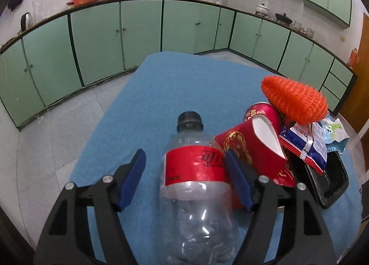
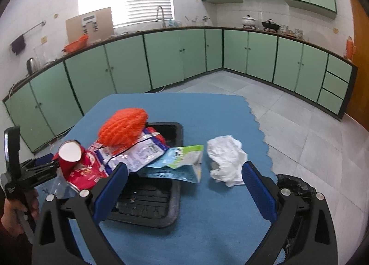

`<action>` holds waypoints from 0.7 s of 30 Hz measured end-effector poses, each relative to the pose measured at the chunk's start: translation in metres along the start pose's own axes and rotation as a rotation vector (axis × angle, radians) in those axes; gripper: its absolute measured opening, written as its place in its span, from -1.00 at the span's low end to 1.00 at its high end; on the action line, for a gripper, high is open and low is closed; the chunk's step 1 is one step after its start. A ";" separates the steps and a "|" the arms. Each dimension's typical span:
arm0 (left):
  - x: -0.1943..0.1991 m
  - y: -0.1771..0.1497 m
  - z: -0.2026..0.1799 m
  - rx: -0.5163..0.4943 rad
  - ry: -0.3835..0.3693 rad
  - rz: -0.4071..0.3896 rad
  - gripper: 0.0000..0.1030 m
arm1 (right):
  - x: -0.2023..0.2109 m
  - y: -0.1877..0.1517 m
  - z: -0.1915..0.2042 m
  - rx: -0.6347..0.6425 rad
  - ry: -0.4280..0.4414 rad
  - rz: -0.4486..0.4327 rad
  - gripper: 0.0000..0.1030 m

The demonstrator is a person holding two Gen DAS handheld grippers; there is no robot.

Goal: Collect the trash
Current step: 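Grasp the plastic bottle with the left tool while the right tool grasps the red paper cup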

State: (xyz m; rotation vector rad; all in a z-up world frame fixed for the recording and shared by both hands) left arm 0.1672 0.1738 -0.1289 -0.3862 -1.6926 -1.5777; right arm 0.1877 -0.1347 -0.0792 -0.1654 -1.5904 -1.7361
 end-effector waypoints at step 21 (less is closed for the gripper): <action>0.015 -0.025 0.007 0.049 -0.041 0.021 0.17 | -0.008 0.001 0.031 0.046 0.079 0.003 0.87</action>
Point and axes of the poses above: each gripper's, at about its wrist camera, not at the fingertips, and x roughly against the way its jaws point, z to its left, y to its top, the point moved 5 cm from there along -x, roughly the way its jaws point, and after that the axes turned 13 degrees about y, right-handed, at the moved point
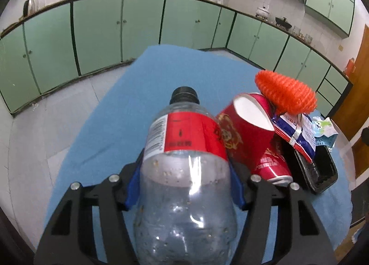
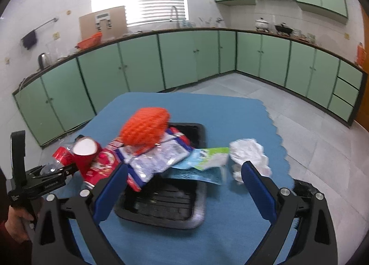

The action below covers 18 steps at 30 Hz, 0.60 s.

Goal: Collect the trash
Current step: 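Grasp the plastic bottle with the left tool while the right tool grasps the red paper cup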

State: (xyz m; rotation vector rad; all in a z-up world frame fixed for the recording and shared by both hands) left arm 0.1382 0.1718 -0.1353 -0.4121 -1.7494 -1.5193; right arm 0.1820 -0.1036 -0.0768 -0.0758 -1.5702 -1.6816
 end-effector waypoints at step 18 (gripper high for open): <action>0.018 -0.001 0.071 0.041 0.119 -0.064 0.17 | -0.082 0.016 0.119 0.072 0.251 0.046 0.76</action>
Point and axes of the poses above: each gripper's, at about its wrist camera, not at the fingertips, and x roughly against the way its jaws point, z to its left, y to its top, the point moved 5 cm from there along -x, roughly the way its jaws point, and after that the axes turned 13 degrees about y, right-handed, at the moved point
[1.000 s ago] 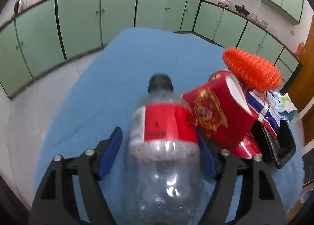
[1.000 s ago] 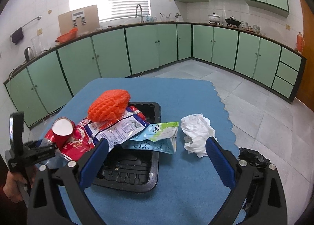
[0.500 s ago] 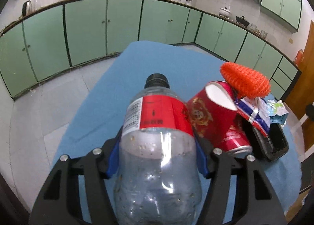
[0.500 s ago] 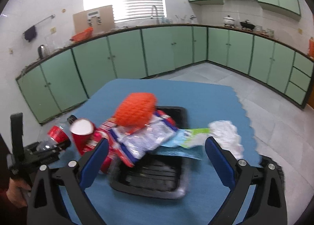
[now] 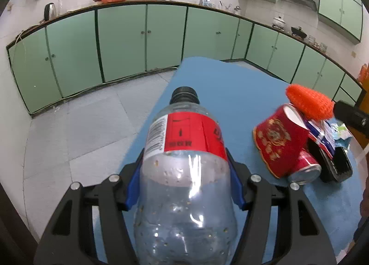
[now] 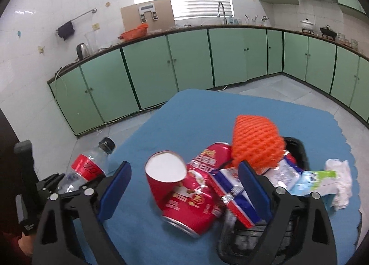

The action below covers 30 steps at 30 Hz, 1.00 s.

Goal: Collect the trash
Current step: 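Grasp the plastic bottle with the left tool while the right tool grasps the red paper cup, then carry the bottle and cup over the black bin and open both tools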

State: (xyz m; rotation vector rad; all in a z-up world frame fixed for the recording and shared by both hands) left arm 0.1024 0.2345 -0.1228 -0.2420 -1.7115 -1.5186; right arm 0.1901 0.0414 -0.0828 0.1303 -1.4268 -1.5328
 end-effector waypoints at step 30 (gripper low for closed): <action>-0.018 0.025 0.033 0.018 0.011 -0.044 0.17 | -0.068 -0.018 0.017 0.005 0.002 0.127 -0.03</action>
Point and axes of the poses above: each gripper's, at about its wrist camera, not at the fingertips, and x roughly against the way its jaws point, z to its left, y to its top, the point moved 5 cm from there along -x, roughly the way its jaws point, and after that the axes turned 13 degrees about y, right-handed, at the moved point
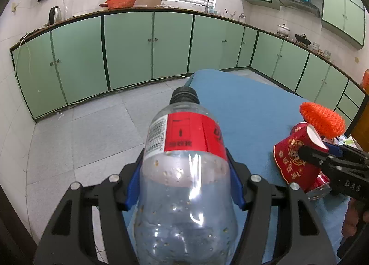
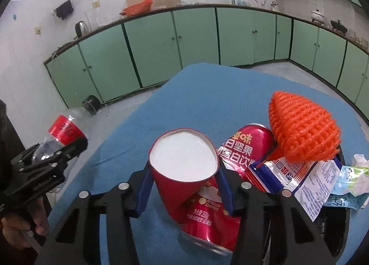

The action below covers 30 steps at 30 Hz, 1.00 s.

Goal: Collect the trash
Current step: 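Carry the bottle and cup over the black bin and open both tools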

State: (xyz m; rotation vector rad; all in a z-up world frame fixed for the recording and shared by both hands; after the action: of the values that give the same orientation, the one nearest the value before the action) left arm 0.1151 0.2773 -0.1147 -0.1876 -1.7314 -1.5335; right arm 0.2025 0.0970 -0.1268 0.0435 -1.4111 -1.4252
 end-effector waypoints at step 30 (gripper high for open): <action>0.115 0.015 -0.262 -0.240 -0.431 -0.138 0.17 | 0.307 -0.037 -0.160 -0.183 -0.268 -0.342 -0.03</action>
State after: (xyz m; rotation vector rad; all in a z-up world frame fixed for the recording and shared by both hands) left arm 0.1663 0.0041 -0.0442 -0.5668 -1.9112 -1.9076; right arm 0.1558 -0.2289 -0.0118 -0.0257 -1.5341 -1.8948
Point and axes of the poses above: each gripper's, at about its wrist camera, not at the fingertips, and x roughly against the way its jaws point, z to its left, y to its top, the point moved 5 cm from there along -x, roughly the way its jaws point, and after that the axes turned 13 degrees about y, right-handed, at the moved point
